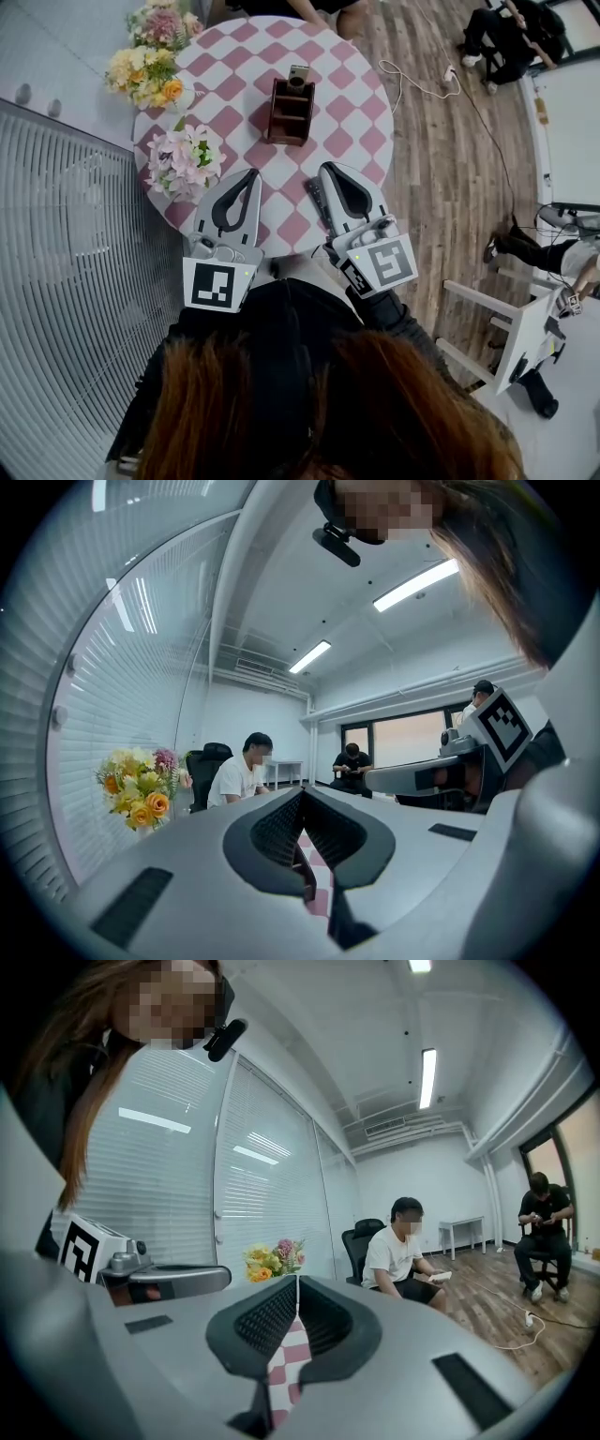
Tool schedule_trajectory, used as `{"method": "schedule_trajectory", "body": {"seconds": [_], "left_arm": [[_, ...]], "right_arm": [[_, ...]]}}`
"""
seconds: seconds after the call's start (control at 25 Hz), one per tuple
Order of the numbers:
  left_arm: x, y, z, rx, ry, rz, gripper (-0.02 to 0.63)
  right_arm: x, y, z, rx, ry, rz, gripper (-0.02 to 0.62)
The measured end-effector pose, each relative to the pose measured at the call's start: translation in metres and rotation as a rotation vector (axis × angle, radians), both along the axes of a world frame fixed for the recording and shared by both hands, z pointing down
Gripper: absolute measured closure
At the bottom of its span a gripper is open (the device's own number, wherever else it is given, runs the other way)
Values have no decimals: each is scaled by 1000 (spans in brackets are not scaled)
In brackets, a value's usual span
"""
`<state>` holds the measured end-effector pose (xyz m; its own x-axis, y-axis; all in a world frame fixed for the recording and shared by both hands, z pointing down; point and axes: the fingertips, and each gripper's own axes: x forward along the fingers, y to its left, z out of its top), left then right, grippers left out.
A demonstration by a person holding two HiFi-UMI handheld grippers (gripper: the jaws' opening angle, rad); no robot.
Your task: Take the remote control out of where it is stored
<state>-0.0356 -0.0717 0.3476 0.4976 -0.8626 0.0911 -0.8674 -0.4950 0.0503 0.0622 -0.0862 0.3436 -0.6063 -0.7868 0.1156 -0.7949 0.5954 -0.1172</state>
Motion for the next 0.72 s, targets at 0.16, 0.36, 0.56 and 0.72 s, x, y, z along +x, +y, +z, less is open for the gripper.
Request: {"method": "schedule_trajectory", "body": {"seconds": [0.16,0.36,0.56,0.72], "left_arm": [[0,0,1,0,6,4,597],[1,1,2,-1,-4,6,597],[0,-1,4,-1,-5,3,597],[0,0,5,-7,-10,4,597]], "right_arm": [[-3,2,-2,-5,-16,1,574],[-9,3,-8,1,-28,-3,574],[-13,-2,-11,4,-36,6,574],[-10,-20,-5,-24,-46,47,574]]}}
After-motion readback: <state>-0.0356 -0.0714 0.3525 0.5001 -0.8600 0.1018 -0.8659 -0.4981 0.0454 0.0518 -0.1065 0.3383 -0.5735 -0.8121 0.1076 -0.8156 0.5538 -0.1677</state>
